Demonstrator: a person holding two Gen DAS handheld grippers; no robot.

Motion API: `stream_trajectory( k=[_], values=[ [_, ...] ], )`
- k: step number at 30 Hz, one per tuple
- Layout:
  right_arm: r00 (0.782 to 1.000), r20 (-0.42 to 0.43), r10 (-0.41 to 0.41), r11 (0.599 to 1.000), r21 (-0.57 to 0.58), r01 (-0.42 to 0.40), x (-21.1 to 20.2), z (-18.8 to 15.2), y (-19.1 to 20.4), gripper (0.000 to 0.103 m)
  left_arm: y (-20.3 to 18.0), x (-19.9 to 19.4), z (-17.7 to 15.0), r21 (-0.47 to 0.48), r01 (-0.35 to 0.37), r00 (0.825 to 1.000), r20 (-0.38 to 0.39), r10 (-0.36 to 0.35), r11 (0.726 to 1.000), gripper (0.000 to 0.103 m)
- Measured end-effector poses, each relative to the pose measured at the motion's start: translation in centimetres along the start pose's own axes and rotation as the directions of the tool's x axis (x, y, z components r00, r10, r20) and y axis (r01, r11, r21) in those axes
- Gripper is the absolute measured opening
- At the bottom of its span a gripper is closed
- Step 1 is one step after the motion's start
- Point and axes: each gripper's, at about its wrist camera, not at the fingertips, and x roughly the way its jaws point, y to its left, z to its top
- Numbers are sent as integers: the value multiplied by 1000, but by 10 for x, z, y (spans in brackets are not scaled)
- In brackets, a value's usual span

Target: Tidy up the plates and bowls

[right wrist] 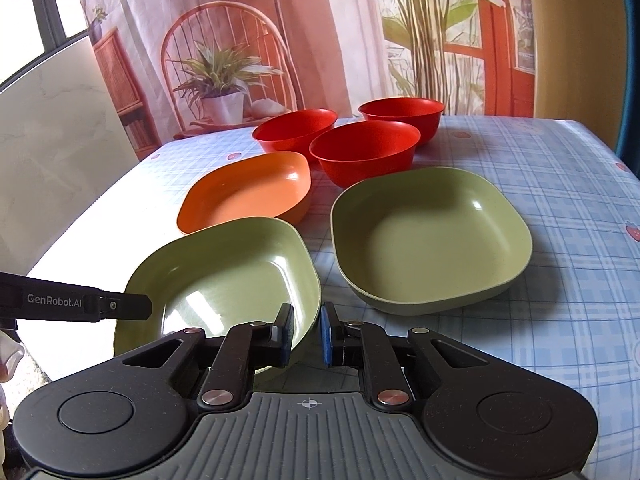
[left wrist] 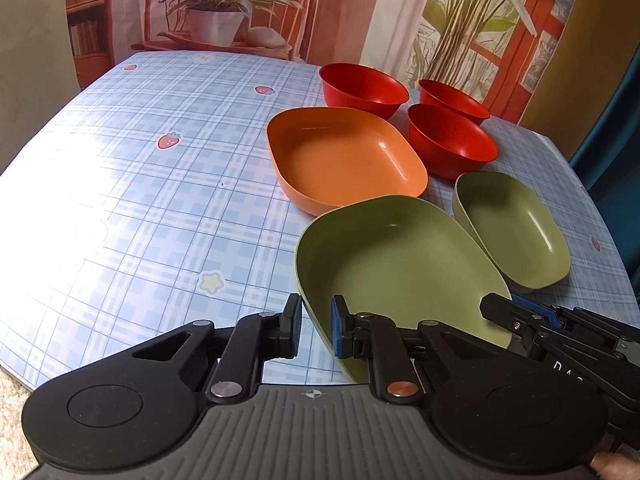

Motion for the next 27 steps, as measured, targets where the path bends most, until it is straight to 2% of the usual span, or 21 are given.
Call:
stream_trajectory(
  k=[27],
  values=[
    [998,52,43,998,-53,-41,-13,4,14,14,2,-14,5,4,-38,995,90,38,999,18]
  ],
)
